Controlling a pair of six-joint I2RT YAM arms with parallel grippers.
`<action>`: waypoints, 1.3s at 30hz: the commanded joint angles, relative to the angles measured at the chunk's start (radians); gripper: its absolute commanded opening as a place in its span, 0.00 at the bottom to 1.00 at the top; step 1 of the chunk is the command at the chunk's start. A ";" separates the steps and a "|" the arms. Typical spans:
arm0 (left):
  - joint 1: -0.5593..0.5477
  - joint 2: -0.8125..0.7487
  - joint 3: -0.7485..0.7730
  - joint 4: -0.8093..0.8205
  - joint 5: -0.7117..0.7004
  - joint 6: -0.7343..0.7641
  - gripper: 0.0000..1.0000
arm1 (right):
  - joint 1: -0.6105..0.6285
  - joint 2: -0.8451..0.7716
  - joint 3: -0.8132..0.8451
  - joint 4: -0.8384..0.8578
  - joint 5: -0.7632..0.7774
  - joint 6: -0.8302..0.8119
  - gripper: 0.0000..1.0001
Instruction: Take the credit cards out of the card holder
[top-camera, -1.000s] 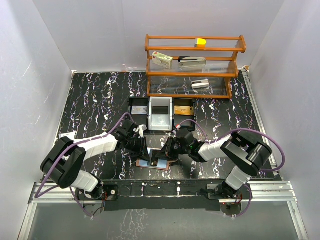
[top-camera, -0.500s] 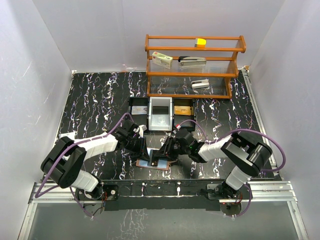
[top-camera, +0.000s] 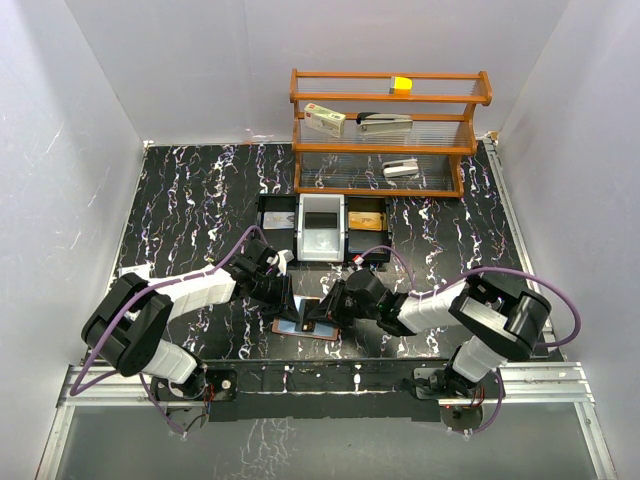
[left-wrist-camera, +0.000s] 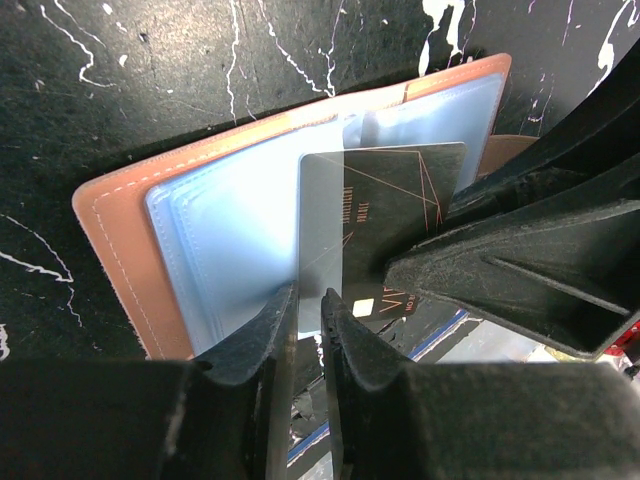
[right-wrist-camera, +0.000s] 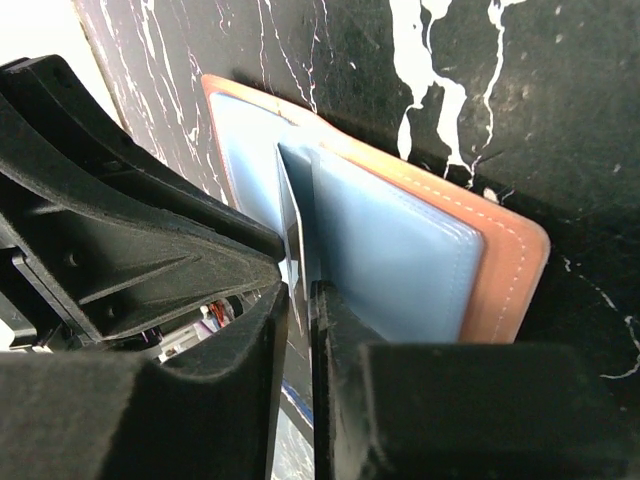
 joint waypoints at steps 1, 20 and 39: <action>-0.007 0.002 0.004 -0.040 -0.018 0.007 0.15 | 0.013 -0.031 -0.005 0.045 0.056 0.023 0.10; -0.007 -0.010 0.017 -0.045 -0.020 0.011 0.15 | 0.010 -0.062 0.007 -0.048 0.037 -0.030 0.05; -0.007 -0.037 0.013 -0.054 -0.049 0.010 0.15 | -0.002 -0.097 0.035 -0.146 0.067 -0.056 0.00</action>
